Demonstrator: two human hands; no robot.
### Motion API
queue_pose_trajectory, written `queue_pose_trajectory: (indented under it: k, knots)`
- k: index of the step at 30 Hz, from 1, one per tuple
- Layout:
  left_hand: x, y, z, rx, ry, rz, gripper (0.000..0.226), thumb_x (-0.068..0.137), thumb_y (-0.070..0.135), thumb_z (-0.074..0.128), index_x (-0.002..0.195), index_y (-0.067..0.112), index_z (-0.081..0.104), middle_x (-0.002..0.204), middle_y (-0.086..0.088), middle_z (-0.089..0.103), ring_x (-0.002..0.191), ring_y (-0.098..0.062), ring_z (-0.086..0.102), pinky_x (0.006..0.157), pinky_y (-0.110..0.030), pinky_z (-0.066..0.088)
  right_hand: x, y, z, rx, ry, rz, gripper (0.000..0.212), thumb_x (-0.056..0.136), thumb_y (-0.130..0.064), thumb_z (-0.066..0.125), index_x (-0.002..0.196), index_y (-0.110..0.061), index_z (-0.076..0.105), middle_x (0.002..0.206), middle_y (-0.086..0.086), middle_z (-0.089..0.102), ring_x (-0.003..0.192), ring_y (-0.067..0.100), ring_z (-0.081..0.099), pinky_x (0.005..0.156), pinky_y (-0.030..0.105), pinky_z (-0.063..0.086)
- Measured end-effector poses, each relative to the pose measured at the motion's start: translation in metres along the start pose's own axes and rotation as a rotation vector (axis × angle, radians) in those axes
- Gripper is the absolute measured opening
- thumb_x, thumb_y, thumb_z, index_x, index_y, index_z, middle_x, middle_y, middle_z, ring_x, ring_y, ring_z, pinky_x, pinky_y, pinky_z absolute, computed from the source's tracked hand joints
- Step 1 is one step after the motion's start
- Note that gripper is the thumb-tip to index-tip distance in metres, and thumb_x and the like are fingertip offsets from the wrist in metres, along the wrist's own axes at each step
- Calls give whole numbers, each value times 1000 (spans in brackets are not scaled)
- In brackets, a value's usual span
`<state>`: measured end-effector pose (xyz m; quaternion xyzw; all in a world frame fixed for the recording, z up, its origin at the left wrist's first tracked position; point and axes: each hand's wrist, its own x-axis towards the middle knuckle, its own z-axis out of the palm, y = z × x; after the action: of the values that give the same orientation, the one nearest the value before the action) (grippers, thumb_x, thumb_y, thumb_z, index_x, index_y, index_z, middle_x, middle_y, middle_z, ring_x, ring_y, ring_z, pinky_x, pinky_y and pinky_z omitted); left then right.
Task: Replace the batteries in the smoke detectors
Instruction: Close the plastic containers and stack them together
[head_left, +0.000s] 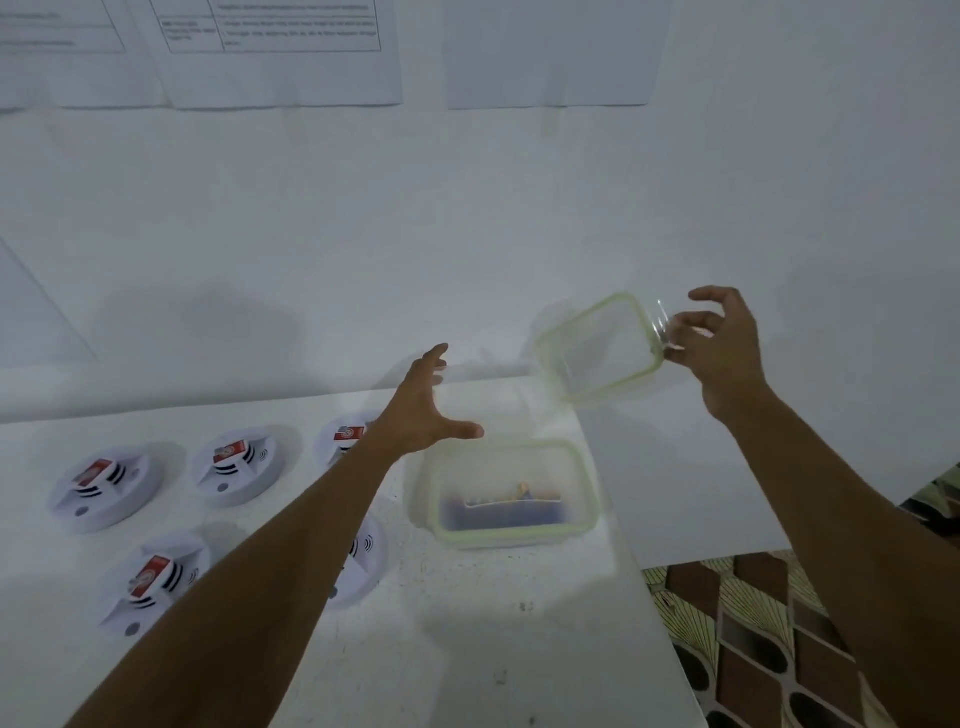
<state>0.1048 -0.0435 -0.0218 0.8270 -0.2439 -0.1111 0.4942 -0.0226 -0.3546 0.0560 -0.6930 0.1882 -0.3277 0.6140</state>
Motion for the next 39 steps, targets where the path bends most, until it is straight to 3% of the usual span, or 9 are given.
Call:
queue_pose_trajectory:
  k: [5,8,12,16,20,24,31,35,39]
  knots:
    - [-2,6,3,148,-62,-45,127,54,51,86,152,26,10,158,-1,21,144,-21,22,116,-43,27,-13,-38,-3,97,26,-140,33,87,1,63,112,-17,50,86,7,61,80,22,68,75,39,60]
    - [-7,18,-6,61,52,-52,114,60,66,72,152,29,16,155,1,27,143,-19,22,115,-44,27,-22,-45,7,194,-20,-99,35,87,4,64,111,-17,49,86,8,59,79,25,66,78,43,60]
    - [-13,38,-24,-159,184,-54,76,81,49,70,144,28,33,123,5,61,98,-11,64,85,-30,52,-35,-39,34,329,-134,14,40,85,10,65,111,-14,47,84,10,61,80,29,64,81,50,58]
    - [-24,39,-40,-277,211,-25,44,91,7,63,132,13,48,90,-6,73,60,-20,65,60,-28,52,-43,-23,56,286,-202,67,38,85,8,66,110,-16,50,80,3,66,81,22,65,83,42,57]
    - [-30,37,-53,-468,254,41,32,95,-5,47,125,1,50,94,-19,69,77,-32,70,75,-34,57,-39,-12,65,87,-168,41,33,90,0,63,115,-21,57,84,-3,71,79,11,62,71,27,43]
    - [-32,34,-50,-567,217,93,24,101,14,43,122,4,51,105,-17,66,94,-32,67,87,-34,55,-36,-5,70,290,-216,198,28,97,0,51,121,-13,55,102,15,71,88,26,68,81,33,56]
    - [-26,6,-16,2,251,91,54,81,16,76,128,13,50,113,3,63,86,-19,63,80,-24,50,-45,39,76,-174,-259,89,38,89,-4,67,121,-21,59,111,2,72,96,18,69,82,26,54]
    - [-23,-3,-6,116,275,126,53,82,16,74,129,11,51,124,0,60,91,-18,61,85,-26,47,-51,50,80,-246,-227,40,36,89,-5,68,120,-20,60,113,-2,69,92,13,69,76,15,50]
    - [-20,-9,-9,137,284,61,56,83,24,74,132,12,50,131,-1,57,114,-18,55,101,-38,45,-47,54,79,-277,-235,80,34,86,-10,72,117,-21,62,109,0,71,97,16,67,79,19,48]
